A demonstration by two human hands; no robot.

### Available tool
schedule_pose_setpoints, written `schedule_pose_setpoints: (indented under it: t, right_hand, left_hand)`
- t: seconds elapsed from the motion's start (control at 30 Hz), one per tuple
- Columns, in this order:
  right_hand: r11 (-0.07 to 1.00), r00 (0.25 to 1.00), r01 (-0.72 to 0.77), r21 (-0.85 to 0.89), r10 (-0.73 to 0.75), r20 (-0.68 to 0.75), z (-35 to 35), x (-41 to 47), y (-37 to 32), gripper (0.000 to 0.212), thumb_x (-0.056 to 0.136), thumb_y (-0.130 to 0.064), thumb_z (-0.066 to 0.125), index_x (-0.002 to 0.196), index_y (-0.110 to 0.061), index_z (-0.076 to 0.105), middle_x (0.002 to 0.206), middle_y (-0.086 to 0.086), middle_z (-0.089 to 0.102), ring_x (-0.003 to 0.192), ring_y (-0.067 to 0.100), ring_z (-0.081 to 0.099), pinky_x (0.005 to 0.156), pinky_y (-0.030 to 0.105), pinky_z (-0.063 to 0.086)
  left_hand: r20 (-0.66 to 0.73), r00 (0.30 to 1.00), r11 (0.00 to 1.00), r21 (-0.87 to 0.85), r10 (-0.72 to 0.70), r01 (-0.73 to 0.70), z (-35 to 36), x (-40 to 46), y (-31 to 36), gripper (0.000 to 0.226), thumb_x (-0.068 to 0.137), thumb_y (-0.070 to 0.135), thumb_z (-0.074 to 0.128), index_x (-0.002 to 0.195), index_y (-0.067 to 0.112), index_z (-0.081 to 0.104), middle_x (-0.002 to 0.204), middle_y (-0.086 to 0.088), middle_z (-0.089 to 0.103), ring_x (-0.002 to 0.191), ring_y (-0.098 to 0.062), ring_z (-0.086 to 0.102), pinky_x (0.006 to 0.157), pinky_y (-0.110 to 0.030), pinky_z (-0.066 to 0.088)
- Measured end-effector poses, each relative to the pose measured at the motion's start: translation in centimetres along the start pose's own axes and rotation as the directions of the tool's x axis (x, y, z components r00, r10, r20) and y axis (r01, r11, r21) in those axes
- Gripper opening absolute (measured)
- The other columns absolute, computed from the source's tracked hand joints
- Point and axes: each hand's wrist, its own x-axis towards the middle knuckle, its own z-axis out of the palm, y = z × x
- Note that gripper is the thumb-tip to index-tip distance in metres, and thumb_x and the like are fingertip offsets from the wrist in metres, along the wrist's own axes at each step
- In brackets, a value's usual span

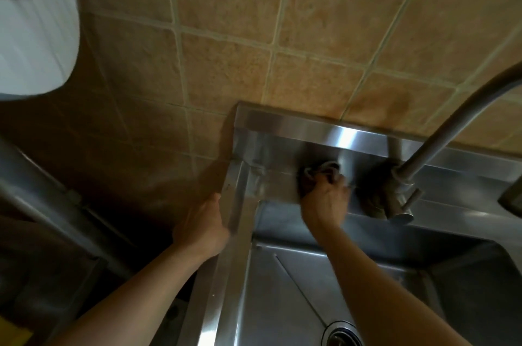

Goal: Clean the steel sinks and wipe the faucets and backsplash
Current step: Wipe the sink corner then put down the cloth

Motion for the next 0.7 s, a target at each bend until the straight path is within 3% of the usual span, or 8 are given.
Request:
schedule_pose_setpoints:
  t: [0.1, 0.17, 0.27, 0.33, 0.4, 0.5, 0.6, 0.7]
  right_hand:
    - [0.946, 0.959, 0.254, 0.203, -0.274, 0.072, 2.0, -1.8, -4.5, 0.029, 0.089, -0.017, 0.054, 0.117, -0.014, 0.063, 0.125, 0.014, 0.047, 0.109, 0.032, 0.050, 0.085, 0.031, 0.042]
    - [0.911, 0.922, 0.331, 0.244, -0.368, 0.124, 2.8, -2.2, -6.8, 0.029, 0.090, -0.019, 0.056, 0.118, -0.015, 0.064, 0.127, 0.012, 0.046, 0.109, 0.032, 0.050, 0.088, 0.034, 0.045]
    - [0.871, 0.850, 0.448, 0.201, -0.484, 0.209, 3.0, -1.6, -6.8, 0.030, 0.092, -0.024, 0.057, 0.121, -0.017, 0.063, 0.130, 0.009, 0.040, 0.109, 0.034, 0.050, 0.092, 0.035, 0.048]
    - [0.874, 0.845, 0.470, 0.124, -0.486, 0.223, 2.2, -1.1, -4.6, 0.032, 0.091, -0.025, 0.057, 0.122, -0.020, 0.062, 0.133, 0.006, 0.041, 0.107, 0.033, 0.054, 0.088, 0.035, 0.050]
    - [0.931, 0.920, 0.354, 0.091, -0.364, 0.146, 1.2, -0.5, -1.5, 0.035, 0.090, -0.025, 0.058, 0.125, -0.020, 0.059, 0.130, 0.004, 0.045, 0.108, 0.033, 0.055, 0.085, 0.033, 0.048]
    - [0.995, 1.000, -0.004, 0.100, 0.004, 0.009, -1.2, 0.8, 2.6, 0.037, 0.093, -0.028, 0.057, 0.126, -0.013, 0.056, 0.122, 0.008, 0.049, 0.109, 0.037, 0.056, 0.085, 0.036, 0.046]
    - [0.950, 0.959, -0.270, 0.159, 0.281, -0.049, -2.8, 2.1, 4.9, 0.032, 0.092, -0.019, 0.057, 0.119, -0.002, 0.058, 0.123, 0.021, 0.052, 0.105, 0.041, 0.056, 0.094, 0.047, 0.047]
    - [0.850, 0.893, -0.359, 0.386, 0.433, -0.124, -3.1, 2.2, 4.7, 0.026, 0.092, -0.013, 0.054, 0.113, 0.001, 0.060, 0.125, 0.024, 0.051, 0.107, 0.040, 0.053, 0.100, 0.048, 0.043]
  left_hand:
    - [-0.014, 1.000, 1.000, 0.014, 0.011, -0.011, -0.3, 0.2, -0.1, 0.056, 0.084, 0.019, 0.063, 0.136, 0.027, 0.042, 0.129, 0.002, 0.055, 0.120, -0.024, 0.051, 0.094, -0.039, 0.048]
    - [-0.015, 1.000, 1.000, 0.022, 0.019, -0.019, -0.5, 0.3, -0.3, 0.056, 0.084, 0.018, 0.060, 0.135, 0.027, 0.041, 0.128, 0.000, 0.055, 0.120, -0.026, 0.051, 0.093, -0.040, 0.048]
    - [-0.003, 1.000, 1.000, 0.019, 0.008, -0.008, -0.6, 0.5, -0.5, 0.056, 0.083, 0.017, 0.060, 0.134, 0.028, 0.040, 0.125, -0.001, 0.056, 0.117, -0.027, 0.052, 0.090, -0.042, 0.050]
    - [0.007, 1.000, 0.999, 0.033, -0.010, 0.010, -0.5, 0.5, -0.3, 0.059, 0.083, 0.018, 0.062, 0.136, 0.029, 0.038, 0.127, 0.001, 0.055, 0.118, -0.026, 0.051, 0.090, -0.043, 0.050]
    - [0.011, 1.000, 0.999, 0.048, -0.012, 0.011, -0.4, 0.5, -0.2, 0.058, 0.082, 0.020, 0.065, 0.133, 0.030, 0.040, 0.125, 0.003, 0.055, 0.117, -0.024, 0.052, 0.089, -0.041, 0.051]
    - [0.016, 1.000, 1.000, 0.026, 0.010, -0.011, -0.5, 0.6, 0.2, 0.051, 0.079, 0.025, 0.069, 0.123, 0.028, 0.044, 0.117, 0.003, 0.057, 0.110, -0.022, 0.055, 0.086, -0.039, 0.051]
    - [0.005, 1.000, 0.999, 0.031, 0.007, -0.007, -0.8, 0.5, 0.6, 0.045, 0.080, 0.029, 0.069, 0.119, 0.029, 0.044, 0.111, 0.004, 0.059, 0.106, -0.022, 0.057, 0.084, -0.038, 0.052]
    - [-0.001, 1.000, 1.000, 0.012, 0.012, -0.012, -0.7, 0.5, 0.5, 0.046, 0.080, 0.029, 0.071, 0.117, 0.029, 0.044, 0.111, 0.005, 0.059, 0.105, -0.021, 0.057, 0.083, -0.037, 0.052]
